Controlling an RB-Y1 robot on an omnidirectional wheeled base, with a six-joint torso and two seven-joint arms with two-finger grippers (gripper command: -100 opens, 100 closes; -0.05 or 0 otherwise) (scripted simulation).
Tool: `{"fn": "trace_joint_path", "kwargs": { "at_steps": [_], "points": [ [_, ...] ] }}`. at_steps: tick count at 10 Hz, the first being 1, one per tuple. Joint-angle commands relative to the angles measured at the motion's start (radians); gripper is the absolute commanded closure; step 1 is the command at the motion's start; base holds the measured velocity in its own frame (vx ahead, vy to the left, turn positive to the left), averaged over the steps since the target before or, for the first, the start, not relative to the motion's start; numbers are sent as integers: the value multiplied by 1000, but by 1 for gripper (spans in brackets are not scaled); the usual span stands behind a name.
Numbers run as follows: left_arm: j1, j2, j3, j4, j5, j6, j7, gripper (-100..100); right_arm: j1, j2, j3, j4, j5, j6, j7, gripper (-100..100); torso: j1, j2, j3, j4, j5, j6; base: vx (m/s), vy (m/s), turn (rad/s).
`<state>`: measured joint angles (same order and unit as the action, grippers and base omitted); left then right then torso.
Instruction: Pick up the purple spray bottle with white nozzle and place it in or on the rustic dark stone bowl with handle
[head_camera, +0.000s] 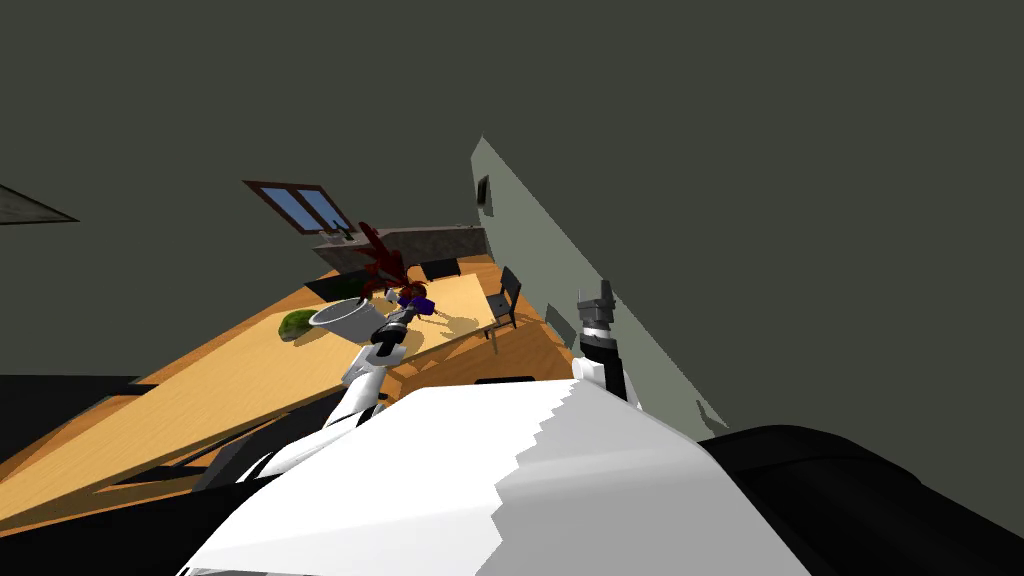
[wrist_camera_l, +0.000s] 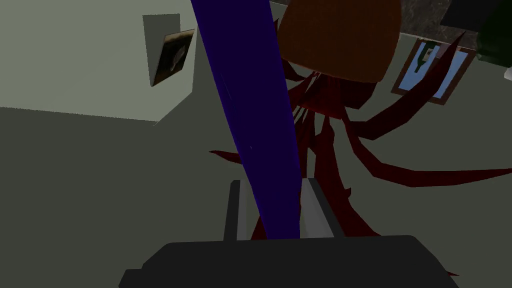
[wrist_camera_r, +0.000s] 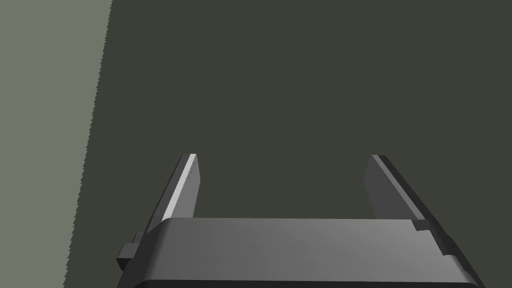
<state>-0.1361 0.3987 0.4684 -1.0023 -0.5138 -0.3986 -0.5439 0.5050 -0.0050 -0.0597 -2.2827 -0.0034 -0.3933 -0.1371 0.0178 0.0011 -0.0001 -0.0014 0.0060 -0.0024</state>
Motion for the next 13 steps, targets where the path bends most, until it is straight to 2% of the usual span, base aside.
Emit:
{"fn": "trace_joint_path", "kwargs": {
  "at_steps": [1,3,4,6,9,10,11,12,13],
  "points": [
    [2,32,-15,34,-17,9,9,100,0,0,0,0,0,0,0,0,0,0,0,0,0,0,15,179,67],
    [5,71,-33,72,-38,20,18,100,0,0,0,0,0,0,0,0,-2,1,0,0,-1,0,25,174,79],
    [5,71,-33,72,-38,20,18,100,0,0,0,0,0,0,0,0,-3,0,0,0,-2,0,24,120,26],
    [8,108,-48,106,-58,29,25,100,0,0,0,0,0,0,0,0,-10,0,0,0,-4,0,20,108,53],
    [14,152,-68,145,-82,42,33,100,0,0,0,0,0,0,0,0,-8,0,0,-1,-6,-1,24,144,56],
    [15,162,-72,154,-88,45,35,100,0,0,0,0,0,0,0,0,-10,-1,-1,-1,-6,0,42,106,44],
    [17,155,-70,143,-84,45,37,100,0,0,0,0,0,0,0,0,-12,-1,-1,-1,-7,0,18,47,16],
    [18,157,-69,146,-84,44,36,-100,0,0,0,0,0,0,0,0,-17,-1,-1,-1,-7,1,3,12,0],
    [18,157,-69,146,-84,45,36,-100,0,0,0,0,0,0,0,0,-20,0,0,-1,-8,2,1,5,0]
  ]
}}
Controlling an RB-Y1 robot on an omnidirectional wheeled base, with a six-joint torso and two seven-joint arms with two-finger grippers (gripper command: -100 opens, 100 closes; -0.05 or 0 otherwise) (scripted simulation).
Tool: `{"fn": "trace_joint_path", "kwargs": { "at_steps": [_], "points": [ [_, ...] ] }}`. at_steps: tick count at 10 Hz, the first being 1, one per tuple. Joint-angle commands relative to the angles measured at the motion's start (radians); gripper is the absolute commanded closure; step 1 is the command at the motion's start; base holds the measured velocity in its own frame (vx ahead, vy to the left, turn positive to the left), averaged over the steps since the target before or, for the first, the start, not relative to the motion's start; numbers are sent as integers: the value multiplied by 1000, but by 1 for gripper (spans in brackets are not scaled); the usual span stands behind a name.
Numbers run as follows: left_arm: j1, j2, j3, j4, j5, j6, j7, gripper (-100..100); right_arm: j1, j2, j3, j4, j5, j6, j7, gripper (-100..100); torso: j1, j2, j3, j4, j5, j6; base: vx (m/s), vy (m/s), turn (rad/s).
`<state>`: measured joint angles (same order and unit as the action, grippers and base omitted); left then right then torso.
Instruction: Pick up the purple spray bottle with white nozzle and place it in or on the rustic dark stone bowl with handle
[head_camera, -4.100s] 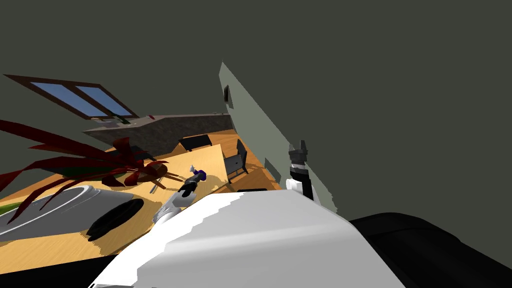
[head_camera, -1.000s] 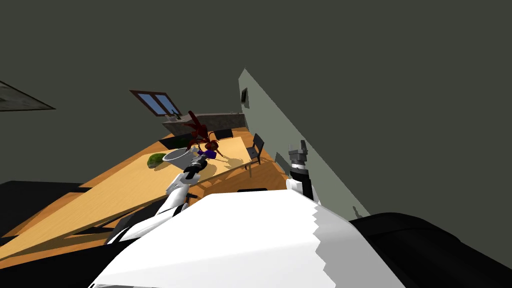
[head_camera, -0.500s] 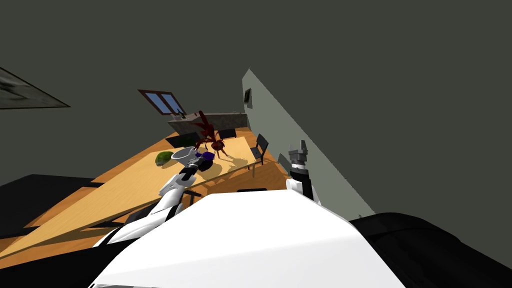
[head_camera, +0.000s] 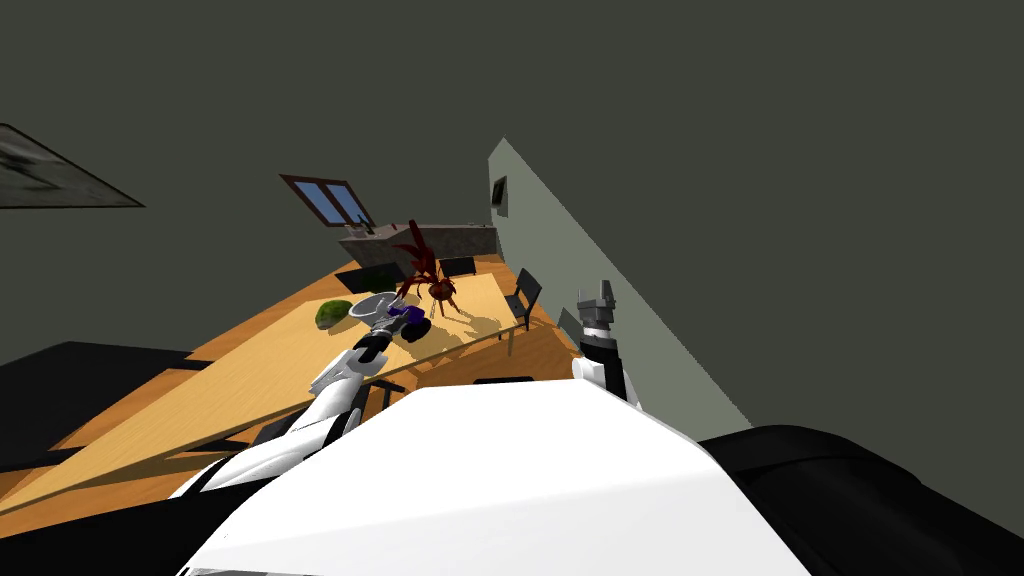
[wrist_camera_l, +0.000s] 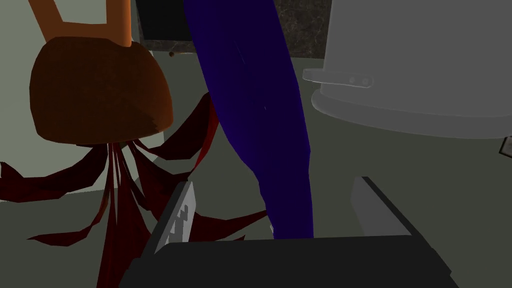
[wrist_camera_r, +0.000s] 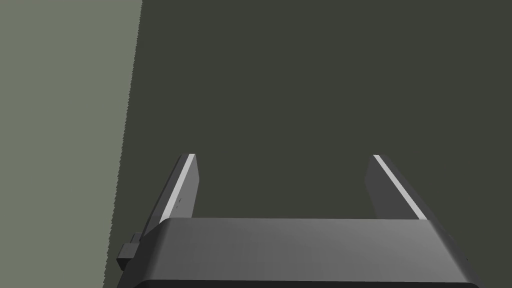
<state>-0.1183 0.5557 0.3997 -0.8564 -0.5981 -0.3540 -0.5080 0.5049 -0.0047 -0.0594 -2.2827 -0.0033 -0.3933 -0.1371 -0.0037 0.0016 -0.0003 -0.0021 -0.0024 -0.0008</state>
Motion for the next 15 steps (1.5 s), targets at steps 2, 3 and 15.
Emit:
{"fn": "trace_joint_path", "kwargs": {
  "at_steps": [2,3,15],
  "points": [
    [0,0,0,0,0,0,0,-100,0,0,0,0,0,0,0,0,0,0,0,0,0,0,0,0,0],
    [0,0,0,0,0,0,0,-100,0,0,0,0,0,0,0,0,-1,0,0,0,0,0,0,0,0],
    [-50,146,-80,23,18,104,146,0,0,0,0,0,0,0,0,0,-2,2,1,1,-1,1,-48,-12,-61]
  ]
}}
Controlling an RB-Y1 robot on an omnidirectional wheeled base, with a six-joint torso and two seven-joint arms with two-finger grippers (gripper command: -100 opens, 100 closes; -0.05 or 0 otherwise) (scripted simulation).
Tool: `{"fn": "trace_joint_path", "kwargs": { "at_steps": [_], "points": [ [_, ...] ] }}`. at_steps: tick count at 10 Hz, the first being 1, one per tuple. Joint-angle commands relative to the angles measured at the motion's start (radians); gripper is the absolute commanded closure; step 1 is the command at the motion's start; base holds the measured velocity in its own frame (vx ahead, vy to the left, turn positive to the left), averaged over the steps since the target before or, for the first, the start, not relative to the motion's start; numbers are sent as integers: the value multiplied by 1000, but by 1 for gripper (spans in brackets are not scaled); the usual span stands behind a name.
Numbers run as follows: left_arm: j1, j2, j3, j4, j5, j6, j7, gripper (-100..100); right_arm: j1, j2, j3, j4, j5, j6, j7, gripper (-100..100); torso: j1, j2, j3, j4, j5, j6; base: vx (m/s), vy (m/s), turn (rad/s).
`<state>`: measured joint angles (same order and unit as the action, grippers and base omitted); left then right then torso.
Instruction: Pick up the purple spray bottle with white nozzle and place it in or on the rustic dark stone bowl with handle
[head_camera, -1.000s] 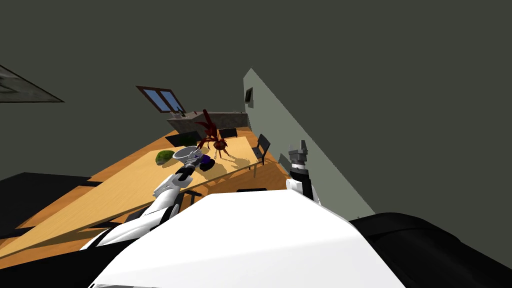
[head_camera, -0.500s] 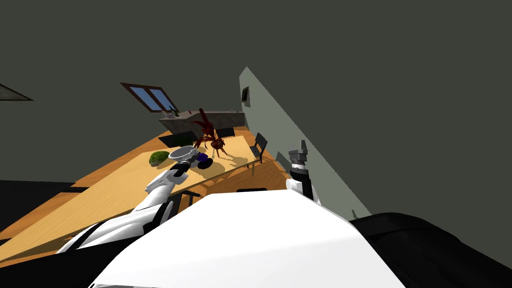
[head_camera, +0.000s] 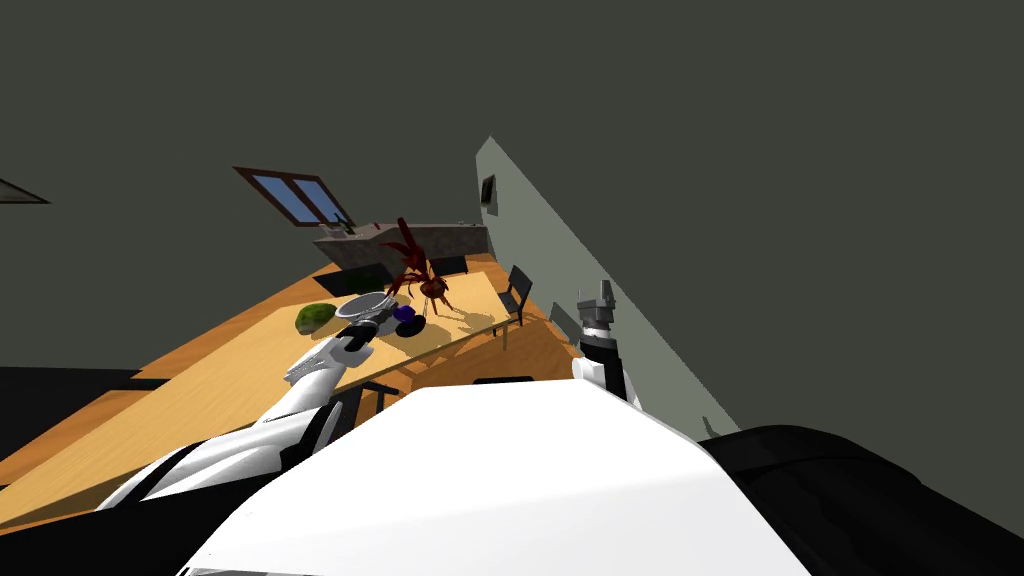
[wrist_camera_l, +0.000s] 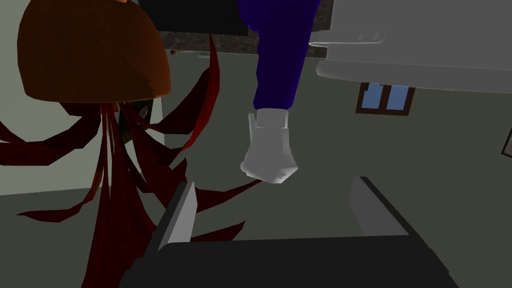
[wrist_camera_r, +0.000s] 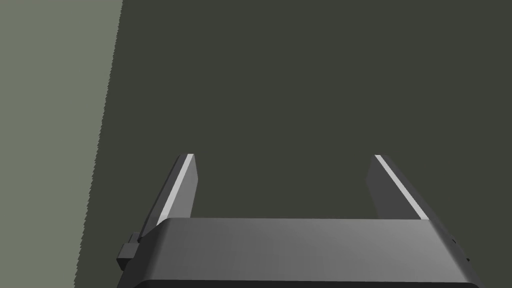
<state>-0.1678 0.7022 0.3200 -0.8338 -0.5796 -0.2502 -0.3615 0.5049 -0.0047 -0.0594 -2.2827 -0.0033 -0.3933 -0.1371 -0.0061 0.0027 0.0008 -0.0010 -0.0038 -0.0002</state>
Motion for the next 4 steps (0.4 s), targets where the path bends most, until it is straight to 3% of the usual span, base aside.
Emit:
{"fn": "trace_joint_path", "kwargs": {
  "at_steps": [1,4],
  "points": [
    [0,0,0,0,0,0,0,0,0,0,0,0,0,0,0,0,0,0,0,0,0,0,0,0,0],
    [0,0,0,0,0,0,0,0,0,0,0,0,0,0,0,0,0,0,0,0,0,0,0,0,0]
  ]
}}
